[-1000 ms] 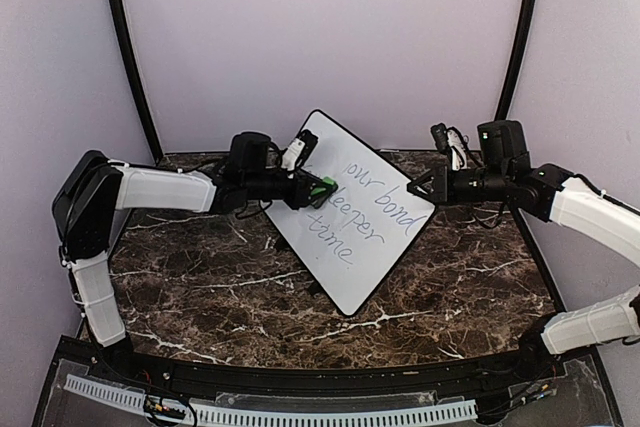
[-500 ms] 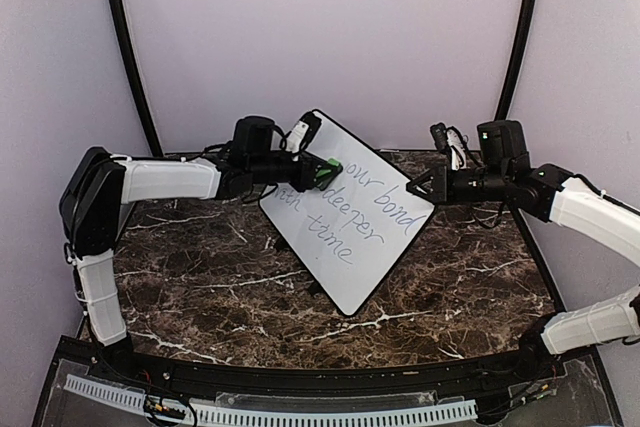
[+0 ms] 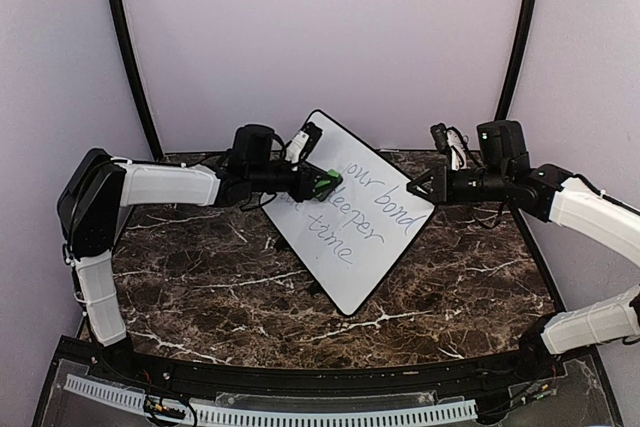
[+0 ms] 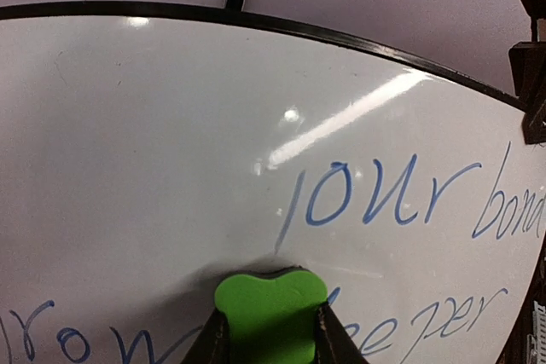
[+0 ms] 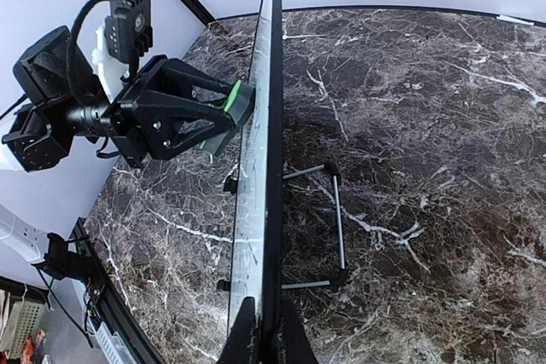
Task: Erase the whiteboard
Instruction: Erase the whiteboard from the whiteboard stand.
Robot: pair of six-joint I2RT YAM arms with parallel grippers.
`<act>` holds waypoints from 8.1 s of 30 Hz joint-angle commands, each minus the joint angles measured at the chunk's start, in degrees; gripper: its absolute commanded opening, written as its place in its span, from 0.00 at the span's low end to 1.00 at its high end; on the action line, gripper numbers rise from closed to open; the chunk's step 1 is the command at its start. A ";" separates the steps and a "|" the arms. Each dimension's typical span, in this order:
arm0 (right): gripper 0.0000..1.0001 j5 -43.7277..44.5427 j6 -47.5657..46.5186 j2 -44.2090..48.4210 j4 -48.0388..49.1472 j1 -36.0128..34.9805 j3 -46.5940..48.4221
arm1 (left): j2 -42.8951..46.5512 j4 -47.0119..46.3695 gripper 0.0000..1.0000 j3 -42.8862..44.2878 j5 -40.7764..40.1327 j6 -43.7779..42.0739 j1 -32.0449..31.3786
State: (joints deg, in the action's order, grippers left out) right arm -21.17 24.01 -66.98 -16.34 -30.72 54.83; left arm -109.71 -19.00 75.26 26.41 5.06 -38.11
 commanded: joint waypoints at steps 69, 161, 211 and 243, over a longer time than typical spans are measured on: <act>0.00 -8.30 -9.73 -1.38 0.36 -5.58 -0.95 | -9.79 14.80 0.09 16.96 2.06 -0.29 -1.44; 0.00 -8.63 -9.51 -3.51 1.48 -6.57 -0.54 | -9.16 17.35 0.09 17.28 1.27 0.12 -4.47; 0.00 -8.76 -9.20 -3.92 2.26 -6.96 -0.88 | -4.93 14.47 0.09 9.23 -2.77 -0.27 -5.75; 0.00 -8.38 -9.86 -4.06 1.18 -7.12 0.15 | -7.10 16.10 0.09 12.74 -5.41 -0.51 -7.24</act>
State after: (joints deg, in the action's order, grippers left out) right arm -18.00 24.32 -69.54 -14.83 -32.10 55.86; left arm -111.13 -9.06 83.68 24.27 4.58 -43.70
